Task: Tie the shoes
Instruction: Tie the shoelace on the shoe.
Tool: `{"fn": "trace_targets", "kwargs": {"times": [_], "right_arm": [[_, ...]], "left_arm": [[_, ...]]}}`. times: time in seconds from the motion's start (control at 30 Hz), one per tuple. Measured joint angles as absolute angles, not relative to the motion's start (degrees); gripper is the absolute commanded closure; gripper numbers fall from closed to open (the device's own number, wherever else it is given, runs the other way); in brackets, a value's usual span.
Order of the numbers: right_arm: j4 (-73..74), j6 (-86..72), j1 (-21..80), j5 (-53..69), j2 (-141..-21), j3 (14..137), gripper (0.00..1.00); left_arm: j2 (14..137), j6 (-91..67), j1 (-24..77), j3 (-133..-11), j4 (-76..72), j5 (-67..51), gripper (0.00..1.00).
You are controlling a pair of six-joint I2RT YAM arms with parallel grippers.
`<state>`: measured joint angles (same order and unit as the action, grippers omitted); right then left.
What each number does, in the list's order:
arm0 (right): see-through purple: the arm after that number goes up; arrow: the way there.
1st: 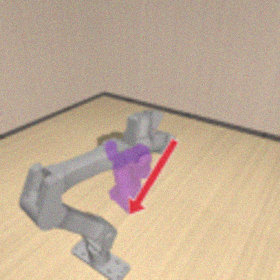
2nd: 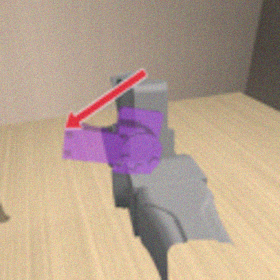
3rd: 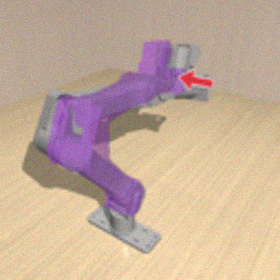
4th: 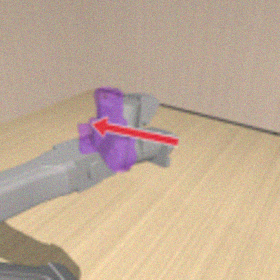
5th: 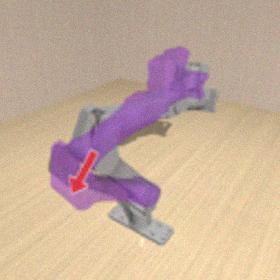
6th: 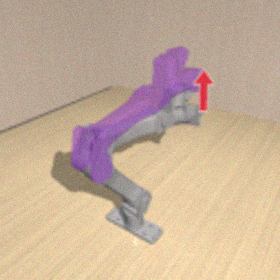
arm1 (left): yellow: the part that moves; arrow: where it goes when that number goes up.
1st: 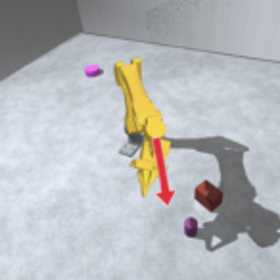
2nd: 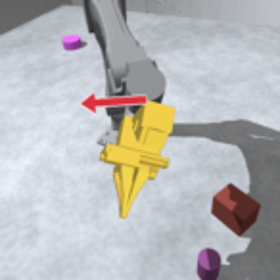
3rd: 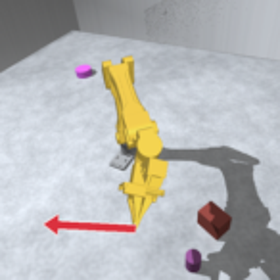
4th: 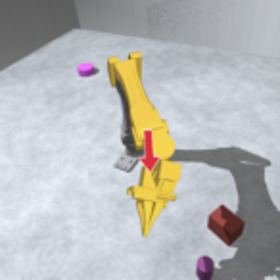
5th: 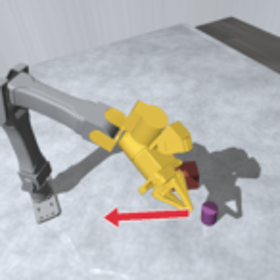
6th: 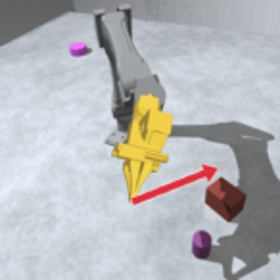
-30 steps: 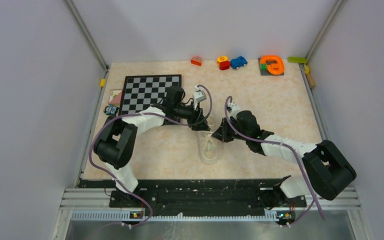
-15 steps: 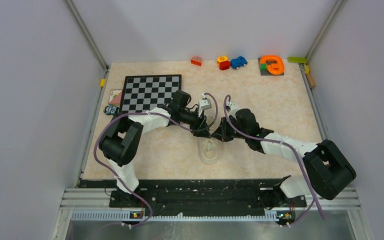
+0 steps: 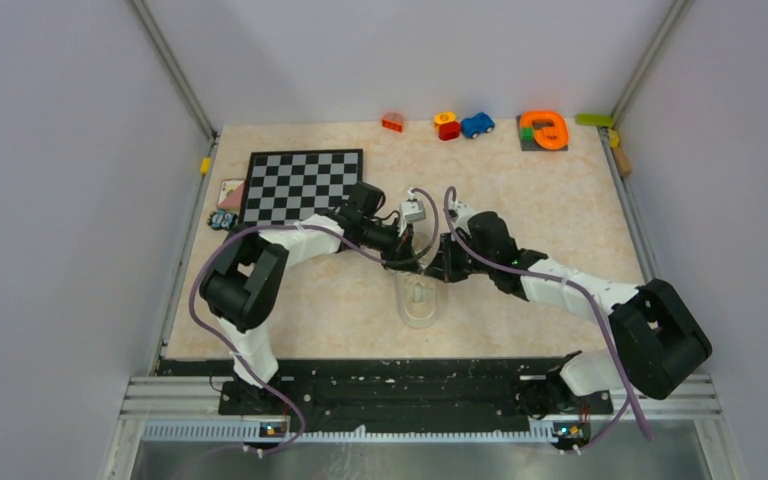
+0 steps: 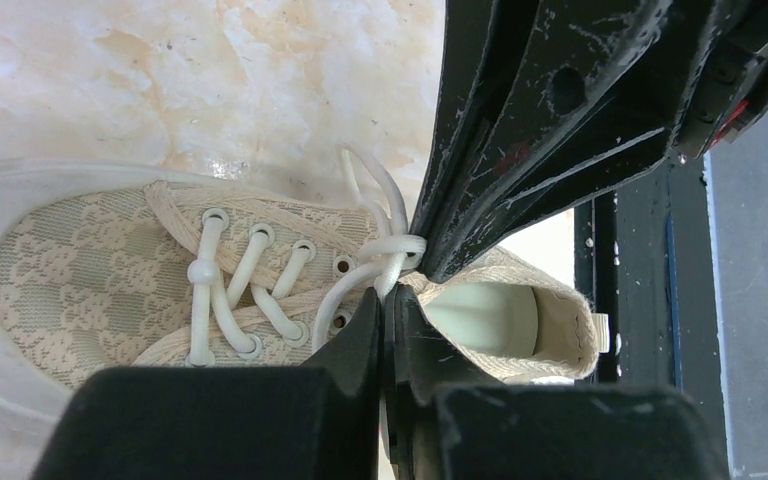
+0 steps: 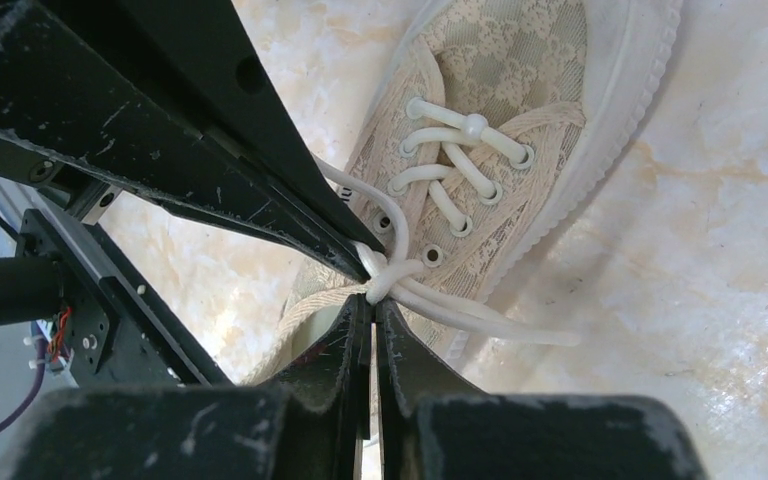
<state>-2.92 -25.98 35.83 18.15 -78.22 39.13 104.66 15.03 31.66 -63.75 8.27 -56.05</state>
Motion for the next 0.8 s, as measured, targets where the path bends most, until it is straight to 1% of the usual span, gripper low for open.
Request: {"fn": "trace_targets", "kwargs": {"times": [0.07,0.13,0.17,0.5,0.8], "right_arm": [[-2.59,-25.98,35.83,18.15,-78.22,39.18,0.87],[-2.46,-25.96,35.83,18.33,-78.22,39.22,0.78],[-2.44,-25.96,35.83,18.55,-78.17,39.22,0.77],[-5.19,-28.08,35.33,18.59,-74.76,36.62,0.75],[-6.79,-29.23,35.09,18.55,-74.63,34.87,0.74]], "left_arm": [[104.79,15.03,31.68,-63.77,8.27,-56.12,1.0],[105.1,15.03,31.73,-63.86,8.25,-56.12,1.0],[105.34,15.05,31.75,-63.94,8.25,-56.1,1.0],[105.67,15.05,31.77,-64.64,8.86,-56.07,1.0],[105.69,15.07,31.77,-64.84,9.39,-56.07,1.0]]}}
